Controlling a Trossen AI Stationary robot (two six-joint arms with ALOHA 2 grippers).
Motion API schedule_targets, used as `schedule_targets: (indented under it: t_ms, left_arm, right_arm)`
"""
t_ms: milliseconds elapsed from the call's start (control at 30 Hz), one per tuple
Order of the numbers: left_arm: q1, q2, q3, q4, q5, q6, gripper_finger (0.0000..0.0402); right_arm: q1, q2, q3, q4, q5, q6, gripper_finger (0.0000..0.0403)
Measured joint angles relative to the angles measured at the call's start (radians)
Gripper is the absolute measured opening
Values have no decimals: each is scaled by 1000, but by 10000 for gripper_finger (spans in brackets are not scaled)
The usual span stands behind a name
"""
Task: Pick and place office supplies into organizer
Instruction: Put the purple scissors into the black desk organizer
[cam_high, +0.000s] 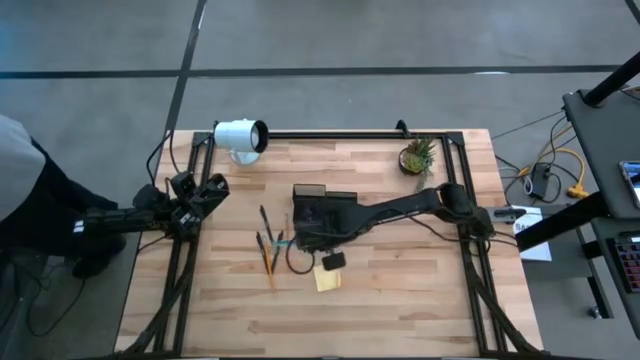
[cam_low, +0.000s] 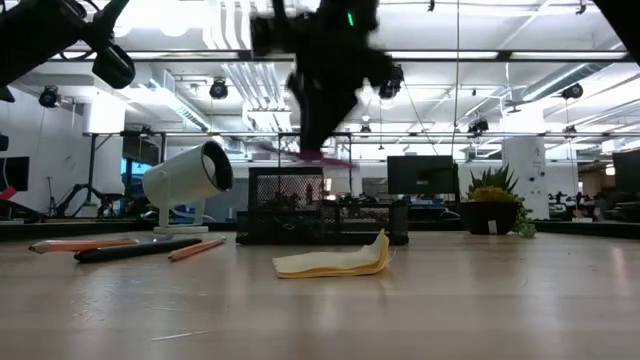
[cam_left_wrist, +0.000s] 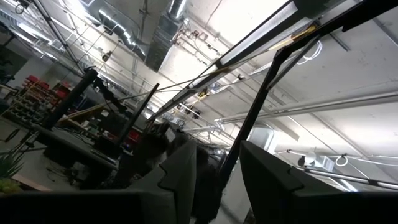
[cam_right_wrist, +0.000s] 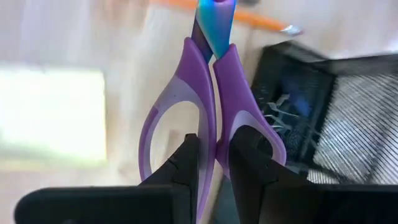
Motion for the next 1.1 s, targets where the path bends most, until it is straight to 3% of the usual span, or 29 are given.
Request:
schedule_targets:
  t_ms: [67, 167, 267, 333, 500, 700, 900, 1100]
  left_arm:
    - [0, 0, 0, 0, 0, 0, 109]
    - [0, 0, 0, 0, 0, 0, 109]
    - [0, 0, 0, 0, 0, 0, 109]
    - [0, 0, 0, -1, 0, 0, 109]
    - [0, 0, 0, 0, 0, 0, 109]
    - [0, 0, 0, 0, 0, 0, 109]
    - [0, 0, 0, 0, 0, 0, 109]
    - [0, 0, 0, 0, -1, 0, 109]
  right_arm:
    - [0, -7, 59, -63, 93, 135, 51]
    - [15, -8, 121, -214, 356, 242, 51]
    - [44, -7, 171, -336, 659, 192, 51]
    - [48, -10, 189, -391, 765, 114, 51]
    - [-2, -5, 173, -523, 781, -42, 51]
    - [-53, 5, 124, -508, 884, -438, 56]
    - [-101, 11, 123, -506, 962, -455, 60]
    - [-123, 53, 121, -507, 904, -470, 61]
